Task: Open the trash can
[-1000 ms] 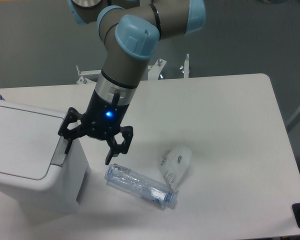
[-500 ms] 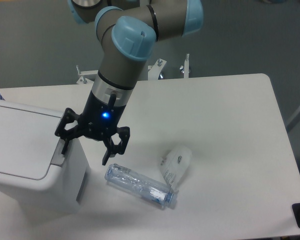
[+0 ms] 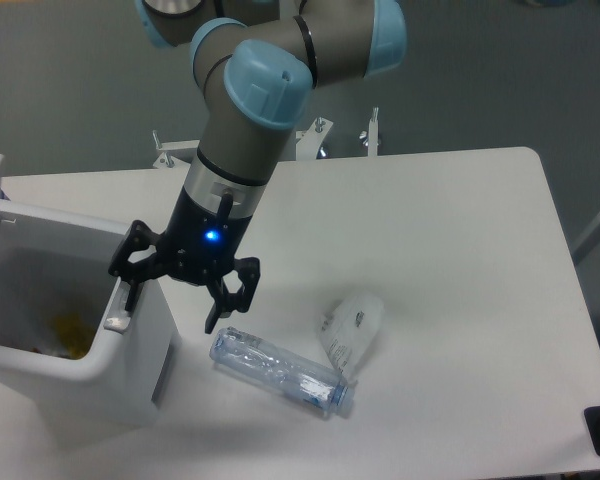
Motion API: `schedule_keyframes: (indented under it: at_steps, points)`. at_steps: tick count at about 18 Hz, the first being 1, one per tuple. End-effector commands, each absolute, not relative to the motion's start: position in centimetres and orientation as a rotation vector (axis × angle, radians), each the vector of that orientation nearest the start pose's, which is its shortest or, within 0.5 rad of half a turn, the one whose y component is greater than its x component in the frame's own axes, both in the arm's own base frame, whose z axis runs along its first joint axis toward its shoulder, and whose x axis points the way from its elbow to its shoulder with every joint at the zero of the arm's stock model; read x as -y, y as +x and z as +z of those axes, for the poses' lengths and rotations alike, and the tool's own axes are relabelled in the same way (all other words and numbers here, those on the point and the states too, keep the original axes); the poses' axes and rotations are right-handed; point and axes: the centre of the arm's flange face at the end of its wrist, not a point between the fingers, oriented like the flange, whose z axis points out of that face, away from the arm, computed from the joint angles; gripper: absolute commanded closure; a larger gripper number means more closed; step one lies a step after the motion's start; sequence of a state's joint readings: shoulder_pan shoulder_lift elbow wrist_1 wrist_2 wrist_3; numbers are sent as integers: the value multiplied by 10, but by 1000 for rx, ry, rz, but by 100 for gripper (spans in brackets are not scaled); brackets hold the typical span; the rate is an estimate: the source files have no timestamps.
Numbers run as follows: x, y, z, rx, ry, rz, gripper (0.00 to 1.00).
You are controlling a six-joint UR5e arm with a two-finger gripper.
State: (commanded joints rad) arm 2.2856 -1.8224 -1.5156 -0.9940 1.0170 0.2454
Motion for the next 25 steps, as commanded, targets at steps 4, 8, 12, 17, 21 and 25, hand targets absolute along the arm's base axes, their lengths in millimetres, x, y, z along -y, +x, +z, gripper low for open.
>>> schedule_keyframes:
  at_steps: [4, 8, 12, 17, 21, 25]
  points:
    - [-586, -262, 461, 448, -2483, -405, 0]
    - [-586, -273, 476, 431, -2460, -372, 0]
    - [-556, -337, 491, 537, -2405, -303, 0]
    - [-515, -409, 487, 571, -2386, -208, 0]
    - [-489, -449, 461, 591, -2413, -173, 0]
    - [-470, -481, 432, 572, -2541, -15, 0]
